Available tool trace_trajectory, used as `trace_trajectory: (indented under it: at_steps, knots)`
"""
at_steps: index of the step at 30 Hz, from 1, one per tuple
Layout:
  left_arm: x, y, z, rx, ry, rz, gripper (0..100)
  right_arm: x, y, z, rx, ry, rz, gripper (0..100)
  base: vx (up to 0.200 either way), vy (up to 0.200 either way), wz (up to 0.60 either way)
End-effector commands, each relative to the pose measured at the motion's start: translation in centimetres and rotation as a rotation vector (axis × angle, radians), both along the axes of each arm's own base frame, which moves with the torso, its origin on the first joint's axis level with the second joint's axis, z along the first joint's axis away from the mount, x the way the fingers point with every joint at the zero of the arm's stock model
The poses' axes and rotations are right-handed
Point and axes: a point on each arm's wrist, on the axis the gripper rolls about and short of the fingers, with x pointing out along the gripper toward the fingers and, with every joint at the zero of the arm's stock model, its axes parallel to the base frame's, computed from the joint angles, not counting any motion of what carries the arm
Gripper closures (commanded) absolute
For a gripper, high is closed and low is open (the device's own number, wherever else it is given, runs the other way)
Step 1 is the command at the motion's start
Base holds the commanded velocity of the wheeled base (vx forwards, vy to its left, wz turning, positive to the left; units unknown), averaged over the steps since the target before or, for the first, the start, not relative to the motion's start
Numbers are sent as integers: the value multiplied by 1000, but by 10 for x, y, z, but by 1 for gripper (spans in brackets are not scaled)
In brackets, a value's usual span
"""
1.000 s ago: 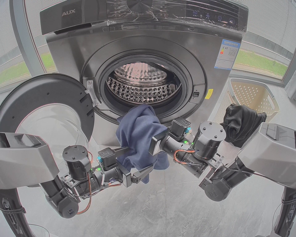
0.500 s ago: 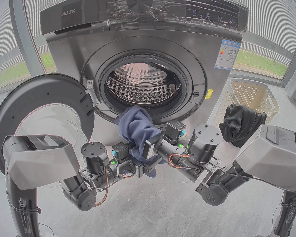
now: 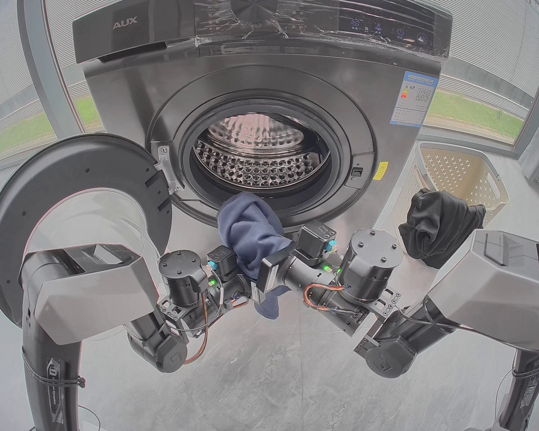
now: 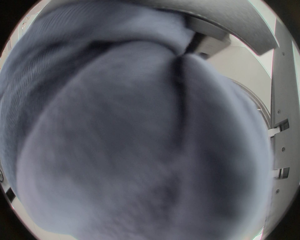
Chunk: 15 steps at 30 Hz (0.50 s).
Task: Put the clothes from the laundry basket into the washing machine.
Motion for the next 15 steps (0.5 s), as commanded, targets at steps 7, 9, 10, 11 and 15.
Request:
trace_trajectory:
  at_steps: [7, 9, 10, 11, 15]
  knots:
    - [6, 12, 8, -35, -6, 68, 100, 7, -9, 5, 22, -1, -26, 100, 0, 0, 0]
    - [5, 17, 18, -50, -20, 82, 100, 12, -16, 8, 27, -6, -46, 100, 0, 0, 0]
    - [4, 22, 24, -63, -26, 91, 100, 15, -20, 9, 30, -6, -59, 100, 0, 0, 0]
    - [1, 26, 30, -73, -29, 96, 100, 18, -23, 9, 32, -5, -77, 100, 0, 0, 0]
    - [-15, 37, 49, -107, -27, 100, 100, 27, -33, 6, 34, 13, -129, 100, 0, 0, 0]
